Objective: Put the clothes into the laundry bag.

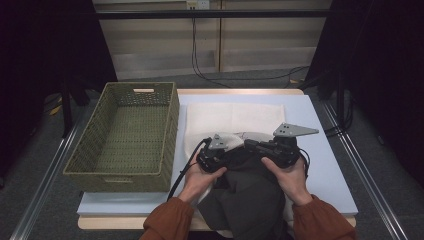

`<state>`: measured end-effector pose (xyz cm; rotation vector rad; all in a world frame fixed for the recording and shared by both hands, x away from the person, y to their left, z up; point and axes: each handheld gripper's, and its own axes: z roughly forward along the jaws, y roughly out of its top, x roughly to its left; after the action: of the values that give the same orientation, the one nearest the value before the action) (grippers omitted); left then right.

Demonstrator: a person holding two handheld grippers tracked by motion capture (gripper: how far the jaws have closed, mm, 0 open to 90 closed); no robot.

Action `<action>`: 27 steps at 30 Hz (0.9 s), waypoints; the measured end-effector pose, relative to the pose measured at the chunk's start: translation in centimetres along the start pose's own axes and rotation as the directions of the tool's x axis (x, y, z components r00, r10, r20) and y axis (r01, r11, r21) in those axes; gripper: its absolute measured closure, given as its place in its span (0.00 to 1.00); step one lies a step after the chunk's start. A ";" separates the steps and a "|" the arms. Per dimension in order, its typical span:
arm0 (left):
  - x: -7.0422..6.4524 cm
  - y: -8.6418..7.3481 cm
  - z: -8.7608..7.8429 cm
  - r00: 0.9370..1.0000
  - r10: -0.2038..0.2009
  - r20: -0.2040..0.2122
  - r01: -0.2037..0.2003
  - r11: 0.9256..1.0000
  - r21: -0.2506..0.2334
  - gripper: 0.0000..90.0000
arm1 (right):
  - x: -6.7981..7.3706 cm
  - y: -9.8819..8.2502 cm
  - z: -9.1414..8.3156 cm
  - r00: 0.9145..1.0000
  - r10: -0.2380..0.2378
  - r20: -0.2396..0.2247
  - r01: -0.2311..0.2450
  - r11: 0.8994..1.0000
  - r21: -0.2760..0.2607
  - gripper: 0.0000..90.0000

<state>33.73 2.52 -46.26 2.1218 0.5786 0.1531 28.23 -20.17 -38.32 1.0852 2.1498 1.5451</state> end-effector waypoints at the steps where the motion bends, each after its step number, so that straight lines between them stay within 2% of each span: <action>1: -0.1 -0.1 -0.5 1.000 0.000 0.005 0.000 1.000 -0.011 0.84 | -0.1 0.0 -0.1 1.000 0.008 0.002 -0.008 1.000 -0.001 0.99; 3: -0.2 -0.1 -1.6 1.000 -0.005 0.026 0.006 1.000 -0.030 0.78 | -0.4 -0.1 0.0 1.000 0.018 0.003 -0.018 1.000 -0.002 0.99; 6: -0.7 0.1 -3.6 0.999 0.018 0.035 -0.015 0.998 -0.065 0.71 | -0.8 -0.3 0.1 1.000 0.030 0.005 -0.030 1.000 0.000 0.99; 9: -1.5 0.4 -5.5 0.997 0.015 0.080 -0.006 0.993 -0.119 0.64 | -0.8 -0.3 0.1 0.999 0.036 0.007 -0.036 0.999 0.000 0.99; 10: -1.8 0.5 -6.1 0.995 0.023 0.093 -0.011 0.992 -0.127 0.62 | -0.8 -0.3 0.2 0.999 0.035 0.007 -0.035 0.999 -0.001 0.99; 13: -3.3 0.3 -7.2 0.994 0.072 0.084 -0.059 0.988 -0.140 0.59 | -0.8 -0.3 0.2 0.999 0.033 0.005 -0.033 0.999 0.001 0.99; 17: -4.7 0.0 -7.8 0.993 0.074 0.092 -0.058 0.984 -0.167 0.51 | -0.8 -0.4 0.2 0.999 0.032 0.004 -0.033 0.999 0.002 0.99; 21: -5.7 0.6 -8.7 0.989 0.070 0.127 -0.043 0.978 -0.202 0.44 | -0.8 -0.5 0.2 0.999 0.032 0.001 -0.032 0.999 0.004 0.99; 23: -6.2 0.9 -9.0 0.987 0.087 0.134 -0.057 0.975 -0.214 0.43 | -0.9 -0.5 0.3 1.000 0.031 -0.002 -0.031 0.999 0.006 0.99; 25: -6.7 1.2 -8.8 0.986 0.101 0.133 -0.072 0.976 -0.207 0.42 | -0.9 -0.5 0.3 1.000 0.030 -0.003 -0.030 1.000 0.005 0.99; 27: -6.9 1.3 -8.6 0.985 0.099 0.141 -0.070 0.977 -0.202 0.37 | -1.0 -0.5 0.3 1.000 0.031 -0.001 -0.031 0.999 0.007 0.99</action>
<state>25.30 5.16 -39.45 1.9470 0.3684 0.0926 28.88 -20.69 -39.10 1.1254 2.1507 1.5531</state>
